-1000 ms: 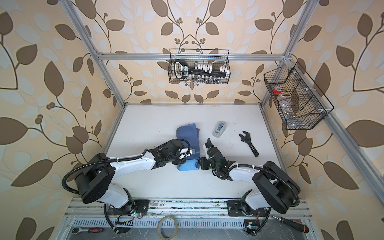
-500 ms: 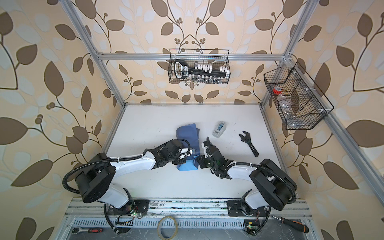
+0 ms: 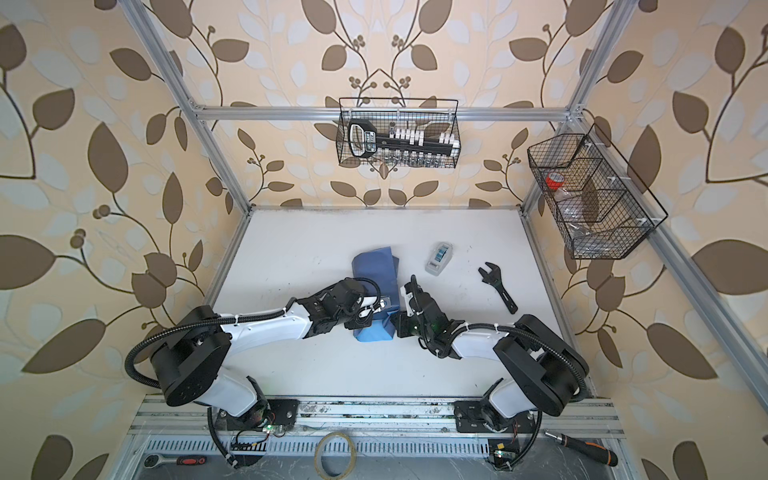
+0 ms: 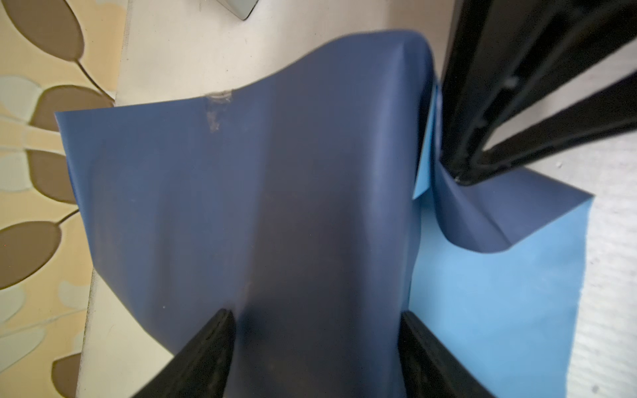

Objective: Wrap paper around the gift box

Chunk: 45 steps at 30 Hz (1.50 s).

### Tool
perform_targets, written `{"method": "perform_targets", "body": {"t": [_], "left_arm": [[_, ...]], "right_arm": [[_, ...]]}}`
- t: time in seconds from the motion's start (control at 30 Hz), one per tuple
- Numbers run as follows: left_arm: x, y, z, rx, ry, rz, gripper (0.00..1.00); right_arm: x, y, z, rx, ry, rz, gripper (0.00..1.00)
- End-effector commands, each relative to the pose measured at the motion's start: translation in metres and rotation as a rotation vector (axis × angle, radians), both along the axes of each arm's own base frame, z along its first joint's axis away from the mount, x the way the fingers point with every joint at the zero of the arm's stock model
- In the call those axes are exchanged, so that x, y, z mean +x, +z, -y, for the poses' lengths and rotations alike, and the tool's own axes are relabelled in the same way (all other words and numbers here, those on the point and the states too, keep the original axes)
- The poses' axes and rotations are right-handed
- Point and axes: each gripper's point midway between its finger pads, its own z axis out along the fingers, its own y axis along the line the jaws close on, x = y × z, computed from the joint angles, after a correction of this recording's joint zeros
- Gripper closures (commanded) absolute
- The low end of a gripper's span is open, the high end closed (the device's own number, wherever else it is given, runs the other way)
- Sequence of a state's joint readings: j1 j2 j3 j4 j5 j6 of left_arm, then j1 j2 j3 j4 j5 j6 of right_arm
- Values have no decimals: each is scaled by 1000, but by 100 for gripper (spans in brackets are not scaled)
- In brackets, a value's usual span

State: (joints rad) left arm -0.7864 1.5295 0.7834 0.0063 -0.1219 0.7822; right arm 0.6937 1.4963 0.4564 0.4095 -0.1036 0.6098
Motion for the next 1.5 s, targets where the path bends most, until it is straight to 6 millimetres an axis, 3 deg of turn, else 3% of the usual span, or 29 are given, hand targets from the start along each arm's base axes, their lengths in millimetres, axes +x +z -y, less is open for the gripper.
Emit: {"method": "perform_targets", "body": {"t": [0.0,0.7,1.0,1.23,1.47], "left_arm": [[-9,-19,-9,83,-22,-49,25],[-9,-20,-9,87,-21,-52,25],[-9,-19,-9,84,-20,-54,25],[-9,-19,-9,84,-21,-50,25],[-8,-20,-9,90,-16,-47,24]], "right_arm": [[9,9,-10,31,-12,34,82],[9,-19,-1,-17,-80,49,86],[12,-15,-1,-12,-91,64,85],[5,-35,5,-36,-121,-7,84],[-9,-53,-2,2,-120,-73,85]]}}
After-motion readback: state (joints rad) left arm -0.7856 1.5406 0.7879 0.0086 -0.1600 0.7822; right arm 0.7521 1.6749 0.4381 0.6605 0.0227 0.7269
